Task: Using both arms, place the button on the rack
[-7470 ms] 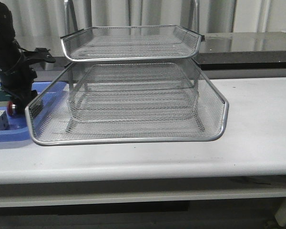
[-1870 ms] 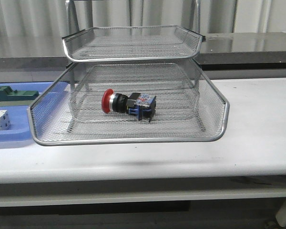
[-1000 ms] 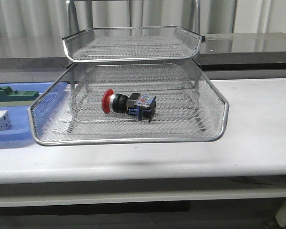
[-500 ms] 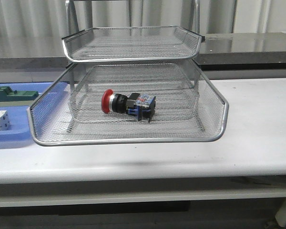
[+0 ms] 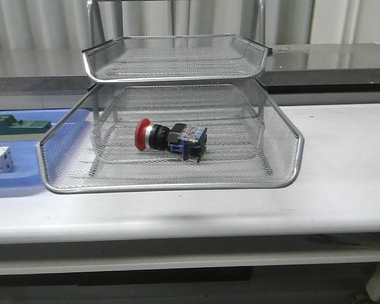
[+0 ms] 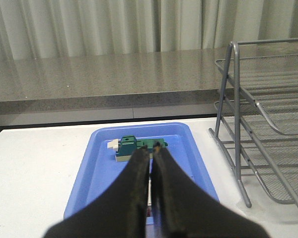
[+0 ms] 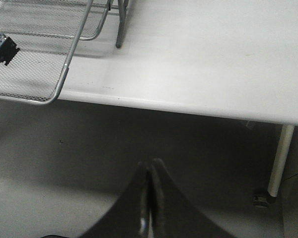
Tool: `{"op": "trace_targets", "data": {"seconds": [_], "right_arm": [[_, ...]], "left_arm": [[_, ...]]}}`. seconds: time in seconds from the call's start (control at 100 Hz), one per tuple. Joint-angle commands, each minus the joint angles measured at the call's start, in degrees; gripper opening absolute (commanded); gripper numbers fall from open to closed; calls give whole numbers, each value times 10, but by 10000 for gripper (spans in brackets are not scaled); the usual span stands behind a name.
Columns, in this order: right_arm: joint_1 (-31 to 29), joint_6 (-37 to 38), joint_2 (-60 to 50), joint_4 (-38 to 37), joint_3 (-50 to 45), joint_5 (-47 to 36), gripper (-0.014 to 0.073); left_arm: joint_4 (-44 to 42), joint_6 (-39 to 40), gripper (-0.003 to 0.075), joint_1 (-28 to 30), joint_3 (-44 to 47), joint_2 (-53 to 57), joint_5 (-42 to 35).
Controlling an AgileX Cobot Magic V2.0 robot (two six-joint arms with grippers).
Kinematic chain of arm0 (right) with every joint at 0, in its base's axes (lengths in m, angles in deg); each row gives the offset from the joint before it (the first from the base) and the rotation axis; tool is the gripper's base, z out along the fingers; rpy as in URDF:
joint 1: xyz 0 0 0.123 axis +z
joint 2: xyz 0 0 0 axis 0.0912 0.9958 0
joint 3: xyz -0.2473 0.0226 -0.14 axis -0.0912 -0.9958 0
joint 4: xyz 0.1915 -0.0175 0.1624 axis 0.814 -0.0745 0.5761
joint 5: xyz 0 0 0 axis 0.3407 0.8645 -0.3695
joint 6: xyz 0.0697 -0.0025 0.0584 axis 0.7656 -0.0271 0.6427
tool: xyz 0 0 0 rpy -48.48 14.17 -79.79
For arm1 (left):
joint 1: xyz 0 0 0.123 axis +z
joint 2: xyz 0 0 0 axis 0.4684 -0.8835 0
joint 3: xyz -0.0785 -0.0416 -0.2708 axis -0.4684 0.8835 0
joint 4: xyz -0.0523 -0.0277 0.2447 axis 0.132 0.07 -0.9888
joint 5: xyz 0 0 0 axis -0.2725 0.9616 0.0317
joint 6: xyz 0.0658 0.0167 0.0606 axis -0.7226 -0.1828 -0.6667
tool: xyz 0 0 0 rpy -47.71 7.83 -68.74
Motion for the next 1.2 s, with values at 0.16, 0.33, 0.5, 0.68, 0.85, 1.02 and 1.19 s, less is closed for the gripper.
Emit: {"op": "trace_targets", "data": {"seconds": [0.16, 0.33, 0.5, 0.68, 0.85, 1.02, 1.19], "right_arm": [[-2, -1, 2, -1, 19, -36, -69], [-2, -1, 2, -1, 19, -37, -69], [-2, -1, 2, 18, 19, -57, -69], [-2, -1, 10, 85, 19, -82, -69], [-2, -5, 66, 165, 19, -94, -69], [0, -40, 162, 222, 19, -116, -69], [5, -97, 251, 288, 19, -158, -67]], "left_arm": [[7, 7, -21, 2, -16, -4, -44], [7, 7, -21, 2, -16, -4, -44], [7, 7, -21, 2, -16, -4, -44], [7, 7, -21, 2, -16, -4, -44], [7, 7, -21, 2, -16, -4, -44], [7, 7, -21, 2, -16, -4, -44], [7, 7, -21, 2, -16, -4, -44]]}}
